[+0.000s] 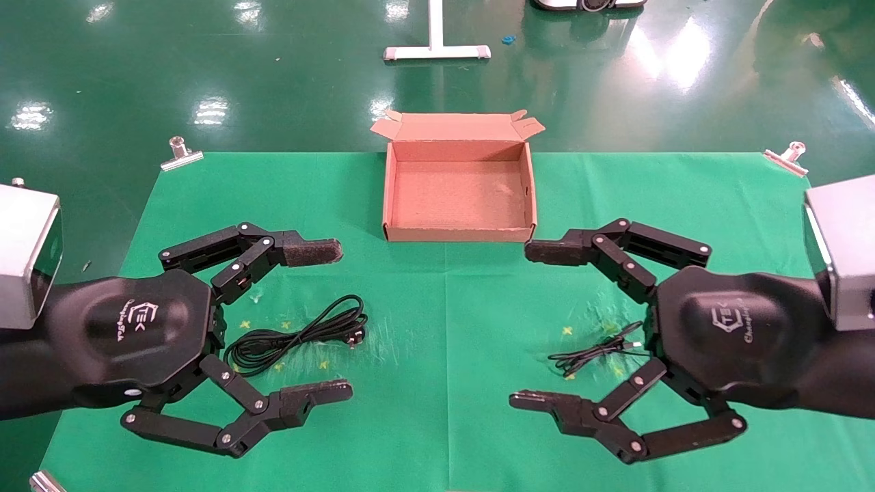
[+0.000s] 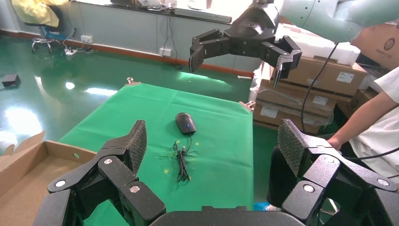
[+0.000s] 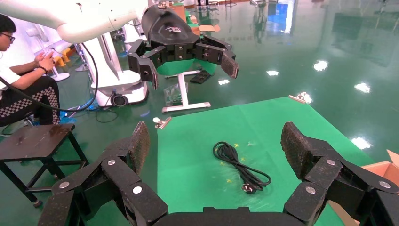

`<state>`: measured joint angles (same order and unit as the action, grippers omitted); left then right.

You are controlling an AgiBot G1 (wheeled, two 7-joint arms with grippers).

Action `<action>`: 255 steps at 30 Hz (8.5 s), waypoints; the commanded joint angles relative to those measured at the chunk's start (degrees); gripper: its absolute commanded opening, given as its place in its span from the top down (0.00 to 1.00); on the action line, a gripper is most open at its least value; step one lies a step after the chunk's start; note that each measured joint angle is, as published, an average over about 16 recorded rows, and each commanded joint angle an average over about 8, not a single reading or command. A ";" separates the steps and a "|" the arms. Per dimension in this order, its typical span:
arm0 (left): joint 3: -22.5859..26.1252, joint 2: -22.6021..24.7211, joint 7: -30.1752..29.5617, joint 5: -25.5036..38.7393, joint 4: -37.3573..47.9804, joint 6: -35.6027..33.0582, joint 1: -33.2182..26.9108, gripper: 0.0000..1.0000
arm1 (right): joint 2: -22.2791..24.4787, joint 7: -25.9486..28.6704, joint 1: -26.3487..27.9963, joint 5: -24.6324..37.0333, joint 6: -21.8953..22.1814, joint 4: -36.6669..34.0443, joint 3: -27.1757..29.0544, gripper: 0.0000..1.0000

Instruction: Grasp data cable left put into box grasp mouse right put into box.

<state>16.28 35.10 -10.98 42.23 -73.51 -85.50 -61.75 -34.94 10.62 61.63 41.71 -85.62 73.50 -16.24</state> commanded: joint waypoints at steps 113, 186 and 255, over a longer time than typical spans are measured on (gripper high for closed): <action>25.78 15.70 -22.31 71.48 4.52 15.42 -17.11 0.00 | 3.46 -8.08 -1.04 14.83 6.42 3.81 -1.13 0.00; 25.49 15.64 -22.85 71.08 4.87 14.91 -17.79 0.00 | -9.27 4.93 4.77 58.44 19.21 -0.33 -15.86 0.00; 25.45 15.64 -22.83 70.87 4.82 14.94 -17.82 1.00 | -9.48 4.12 4.80 58.07 19.81 -2.02 -15.59 1.00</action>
<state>41.52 50.62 -33.68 112.62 -69.00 -70.80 -79.93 -44.42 14.74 66.43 99.79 -65.81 71.48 -31.83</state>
